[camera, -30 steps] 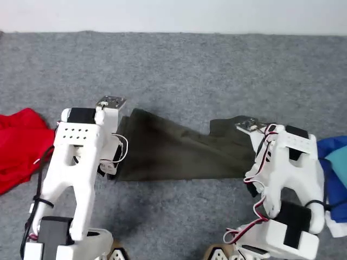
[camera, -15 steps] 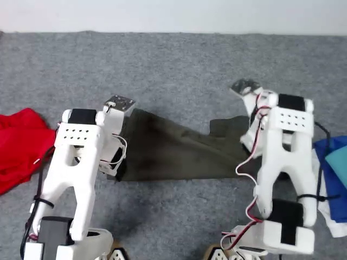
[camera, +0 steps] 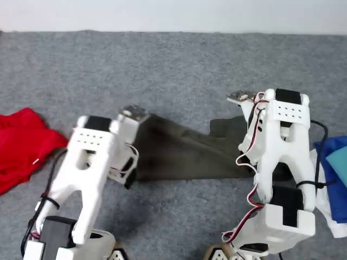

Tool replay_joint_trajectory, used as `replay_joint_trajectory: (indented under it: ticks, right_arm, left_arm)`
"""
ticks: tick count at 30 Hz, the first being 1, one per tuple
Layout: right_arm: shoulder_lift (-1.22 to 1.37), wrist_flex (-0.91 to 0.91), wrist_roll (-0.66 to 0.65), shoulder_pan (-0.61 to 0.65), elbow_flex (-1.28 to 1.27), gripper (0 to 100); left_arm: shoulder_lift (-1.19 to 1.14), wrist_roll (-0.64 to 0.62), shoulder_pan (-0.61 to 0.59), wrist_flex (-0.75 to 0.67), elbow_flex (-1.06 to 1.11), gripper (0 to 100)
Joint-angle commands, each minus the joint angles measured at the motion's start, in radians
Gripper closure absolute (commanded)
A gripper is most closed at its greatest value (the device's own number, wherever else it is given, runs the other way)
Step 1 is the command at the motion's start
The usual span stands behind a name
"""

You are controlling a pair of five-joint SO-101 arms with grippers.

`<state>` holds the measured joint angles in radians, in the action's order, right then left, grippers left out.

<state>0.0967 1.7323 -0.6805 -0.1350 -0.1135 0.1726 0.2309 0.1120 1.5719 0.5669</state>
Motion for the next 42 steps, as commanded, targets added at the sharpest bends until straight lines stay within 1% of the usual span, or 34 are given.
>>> replay_joint_trajectory:
  ticks: [1, 4, 7, 9, 11, 14, 17, 19, 21, 25, 29, 34, 36, 39, 42]
  right_arm:
    - [0.004, 0.019, 0.003, -0.008, 0.048, 59.7]
    - [0.002, 0.021, 0.003, -0.008, 0.048, 59.7]
    - [-0.001, 0.021, 0.002, -0.010, 0.048, 59.7]
    - [0.005, 0.019, 0.002, -0.010, 0.048, 59.7]
    - [0.007, 0.018, 0.000, -0.010, 0.048, 59.7]
    - [0.007, 0.008, 0.000, -0.004, 0.048, 59.7]
    - [0.007, -0.005, 0.000, -0.004, 0.048, 59.7]
    - [0.007, -0.007, 0.000, -0.004, 0.048, 59.7]
    - [0.007, -0.008, 0.000, -0.004, 0.048, 59.7]
    - [0.007, -0.004, 0.000, -0.005, 0.048, 59.7]
    - [0.007, -0.002, 0.000, -0.010, 0.048, 59.7]
    - [0.007, -0.008, 0.000, -0.010, 0.048, 59.7]
    - [0.007, -0.008, 0.000, -0.010, 0.048, 59.7]
    - [0.008, -0.010, 0.000, -0.008, 0.048, 59.7]
    - [0.008, -0.028, 0.002, -0.004, 0.043, 59.7]
  left_arm:
    - [0.034, 0.005, 0.025, -0.192, 0.094, 85]
    - [0.034, 0.005, 0.023, -0.308, 0.140, 85]
    - [0.044, 0.003, -0.002, -0.388, 0.113, 87]
    - [0.038, 0.003, -0.041, -0.396, 0.047, 90]
    - [0.035, 0.003, -0.084, -0.399, -0.007, 91]
    - [0.034, 0.003, -0.127, -0.394, -0.027, 86]
    - [0.032, 0.005, -0.129, -0.400, 0.018, 81]
    - [0.032, 0.005, -0.120, -0.407, 0.038, 80]
    - [0.025, 0.005, -0.106, -0.450, 0.062, 80]
    - [-0.080, 0.005, -0.107, -0.516, 0.064, 80]
    - [-0.215, 0.003, -0.103, -0.463, -0.027, 81]
    - [-0.382, 0.012, -0.098, -0.407, -0.150, 94]
    - [-0.433, 0.012, -0.098, -0.359, -0.205, 99]
    - [-0.465, 0.012, -0.098, -0.247, -0.303, 99]
    - [-0.465, 0.011, -0.098, -0.178, -0.394, 99]
